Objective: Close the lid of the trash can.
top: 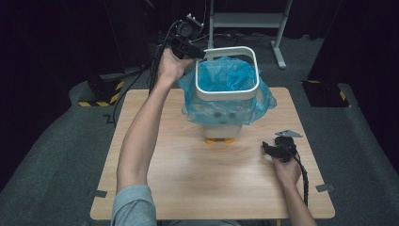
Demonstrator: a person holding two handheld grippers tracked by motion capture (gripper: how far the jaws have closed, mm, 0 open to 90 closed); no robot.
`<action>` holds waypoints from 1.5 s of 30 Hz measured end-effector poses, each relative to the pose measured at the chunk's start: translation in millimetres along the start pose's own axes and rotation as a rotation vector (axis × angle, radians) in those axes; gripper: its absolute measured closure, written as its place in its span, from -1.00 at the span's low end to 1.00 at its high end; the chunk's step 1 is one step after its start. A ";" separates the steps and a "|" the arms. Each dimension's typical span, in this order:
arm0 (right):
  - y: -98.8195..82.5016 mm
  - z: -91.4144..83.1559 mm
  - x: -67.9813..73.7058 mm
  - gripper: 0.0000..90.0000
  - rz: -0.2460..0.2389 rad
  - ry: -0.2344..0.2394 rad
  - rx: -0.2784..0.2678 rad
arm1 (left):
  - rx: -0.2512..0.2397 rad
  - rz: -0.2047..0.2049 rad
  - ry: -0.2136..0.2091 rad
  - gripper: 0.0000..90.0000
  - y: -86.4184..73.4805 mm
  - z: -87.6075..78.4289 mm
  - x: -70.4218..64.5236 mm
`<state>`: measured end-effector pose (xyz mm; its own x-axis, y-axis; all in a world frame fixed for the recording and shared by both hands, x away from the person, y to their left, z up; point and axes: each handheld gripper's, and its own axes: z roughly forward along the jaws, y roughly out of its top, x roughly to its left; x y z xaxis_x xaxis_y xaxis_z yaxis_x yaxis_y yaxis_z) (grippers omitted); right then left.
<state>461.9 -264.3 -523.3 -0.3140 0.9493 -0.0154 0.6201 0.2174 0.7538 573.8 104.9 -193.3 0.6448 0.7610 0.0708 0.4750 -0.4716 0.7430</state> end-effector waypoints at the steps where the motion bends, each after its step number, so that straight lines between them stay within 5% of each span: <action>1: 0.0 0.0 0.0 -0.19 0.000 0.000 0.000 | 0.001 -0.002 -0.003 0.79 0.2 0.0 0.5; 18: 0.0 0.0 0.1 -0.19 0.000 0.001 0.000 | 0.057 0.010 0.033 0.79 -0.5 8.0 0.5; 45: 0.1 0.1 0.0 -0.20 -0.006 0.007 0.001 | 0.075 0.009 0.056 0.79 -2.9 17.1 -1.6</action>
<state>462.0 -264.2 -523.3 -0.3229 0.9463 -0.0158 0.6188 0.2237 0.7531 581.7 97.3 -206.9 0.6158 0.7794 0.1155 0.5146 -0.5089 0.6901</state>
